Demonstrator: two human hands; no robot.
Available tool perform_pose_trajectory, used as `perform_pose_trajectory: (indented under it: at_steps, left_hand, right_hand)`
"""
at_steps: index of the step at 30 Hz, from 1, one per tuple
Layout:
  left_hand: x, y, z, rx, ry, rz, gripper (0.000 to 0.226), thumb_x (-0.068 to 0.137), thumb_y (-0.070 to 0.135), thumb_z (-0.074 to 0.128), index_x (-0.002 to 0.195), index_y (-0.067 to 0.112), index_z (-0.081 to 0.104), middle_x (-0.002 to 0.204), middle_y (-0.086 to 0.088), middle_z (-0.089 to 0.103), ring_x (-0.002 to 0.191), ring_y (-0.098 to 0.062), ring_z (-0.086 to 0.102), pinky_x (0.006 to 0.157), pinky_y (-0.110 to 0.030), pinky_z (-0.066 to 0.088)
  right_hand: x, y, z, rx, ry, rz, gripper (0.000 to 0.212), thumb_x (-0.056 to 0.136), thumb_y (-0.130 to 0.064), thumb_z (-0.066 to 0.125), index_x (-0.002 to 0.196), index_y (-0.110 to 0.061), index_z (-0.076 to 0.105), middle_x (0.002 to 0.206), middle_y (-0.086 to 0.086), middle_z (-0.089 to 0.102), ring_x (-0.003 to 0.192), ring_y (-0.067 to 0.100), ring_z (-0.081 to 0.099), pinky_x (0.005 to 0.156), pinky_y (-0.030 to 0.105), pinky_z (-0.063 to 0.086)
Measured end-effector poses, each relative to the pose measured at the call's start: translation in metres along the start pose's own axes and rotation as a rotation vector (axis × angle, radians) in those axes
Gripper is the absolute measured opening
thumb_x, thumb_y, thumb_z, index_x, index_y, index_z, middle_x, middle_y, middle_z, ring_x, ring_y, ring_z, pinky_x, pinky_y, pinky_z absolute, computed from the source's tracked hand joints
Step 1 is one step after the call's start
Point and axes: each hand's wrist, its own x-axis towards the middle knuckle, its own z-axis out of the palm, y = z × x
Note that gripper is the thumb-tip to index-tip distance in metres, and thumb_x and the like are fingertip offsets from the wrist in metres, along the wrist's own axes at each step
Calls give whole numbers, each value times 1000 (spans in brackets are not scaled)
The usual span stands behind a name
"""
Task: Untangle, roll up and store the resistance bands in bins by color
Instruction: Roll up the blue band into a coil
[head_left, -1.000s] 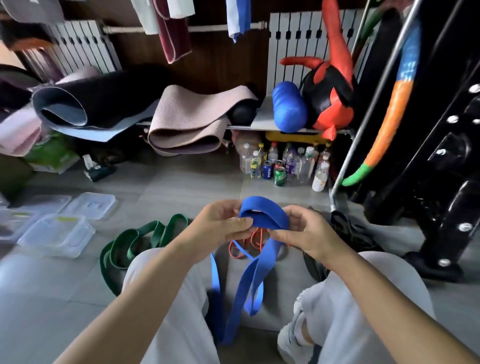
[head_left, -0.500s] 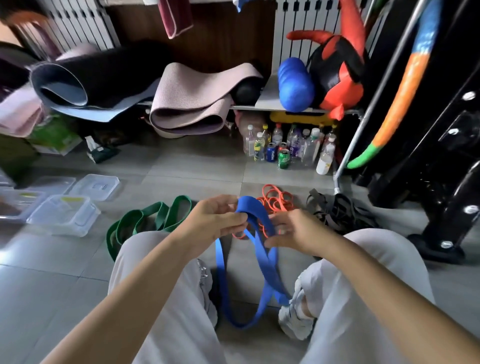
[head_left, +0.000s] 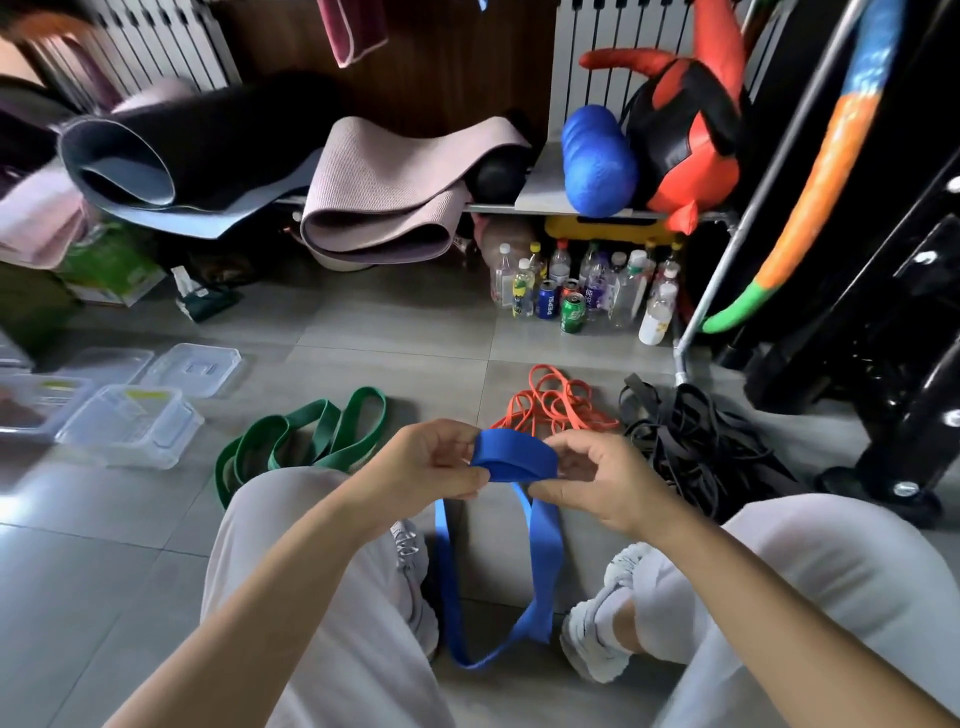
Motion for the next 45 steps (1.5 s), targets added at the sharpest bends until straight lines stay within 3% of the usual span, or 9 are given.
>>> perform_pose_trajectory:
  at_steps: [6, 9, 15, 18, 27, 34, 38, 41, 45]
  left_hand:
    - [10, -3, 2, 156, 4, 1, 26, 80, -5, 65, 95, 16, 63, 87, -10, 67, 66, -17, 60, 62, -25, 53]
    - [16, -6, 10, 305, 63, 25, 32, 78, 0, 68, 89, 30, 59, 93, -17, 67, 68, -19, 57, 64, -31, 49]
    - [19, 2, 40, 1083, 63, 211, 64, 74, 35, 67, 133, 25, 43, 128, 6, 43, 116, -18, 45, 88, -28, 43]
    - [23, 5, 53, 1230, -13, 198, 53, 75, 42, 66, 122, 26, 48, 116, 6, 56, 104, -20, 54, 68, -31, 42]
    - [10, -14, 40, 278, 47, 33, 34, 70, 9, 74, 84, 34, 56, 57, 6, 58, 49, -8, 46, 56, -23, 39]
    - [-6, -16, 31, -434, 12, -3, 53, 55, 14, 84, 103, 5, 64, 84, -26, 67, 76, -28, 65, 72, -37, 54]
    - [-9, -23, 38, -851, -20, -35, 61, 36, 23, 96, 91, 7, 73, 85, -16, 69, 72, -21, 69, 61, -24, 56]
    - [-6, -24, 39, -785, -45, -64, 47, 51, 16, 89, 95, 11, 72, 88, -10, 69, 75, -17, 66, 65, -22, 55]
    - [-2, -16, 33, -39, 3, -2, 37, 67, 20, 73, 102, 25, 61, 100, 3, 63, 70, -7, 59, 64, -16, 46]
  right_hand:
    - [2, -1, -5, 2, -21, 20, 29, 76, -4, 75, 101, -15, 67, 89, -4, 70, 81, 10, 64, 78, 23, 50]
    - [3, 1, -11, -428, 1, -28, 24, 79, -20, 74, 102, -19, 69, 88, 0, 63, 81, 19, 58, 78, 34, 46]
    - [0, -5, -4, -920, -83, -55, 30, 83, -34, 61, 110, -21, 62, 103, 0, 58, 96, 19, 55, 80, 32, 44]
    - [0, -8, -5, -870, -91, -40, 33, 82, -32, 62, 114, -22, 61, 106, 1, 58, 96, 20, 55, 81, 34, 46]
    - [-14, -8, -2, -264, 4, 67, 27, 74, -29, 75, 98, -29, 65, 94, -10, 66, 89, 7, 61, 85, 28, 50]
    - [-20, -1, 31, 140, 116, 30, 34, 68, -19, 78, 94, -39, 68, 96, -12, 73, 95, 6, 67, 83, 18, 48]
    - [-22, -1, 35, 191, 110, -15, 39, 74, -1, 75, 99, -30, 67, 91, -10, 73, 91, 5, 67, 81, 17, 49]
    - [-21, 0, 29, 164, 109, -3, 31, 73, -6, 76, 94, -27, 68, 90, -3, 74, 86, 10, 67, 82, 24, 52]
    - [-17, 2, 11, -122, 40, 65, 30, 72, -24, 79, 99, -32, 67, 97, -4, 72, 94, 15, 67, 91, 38, 51]
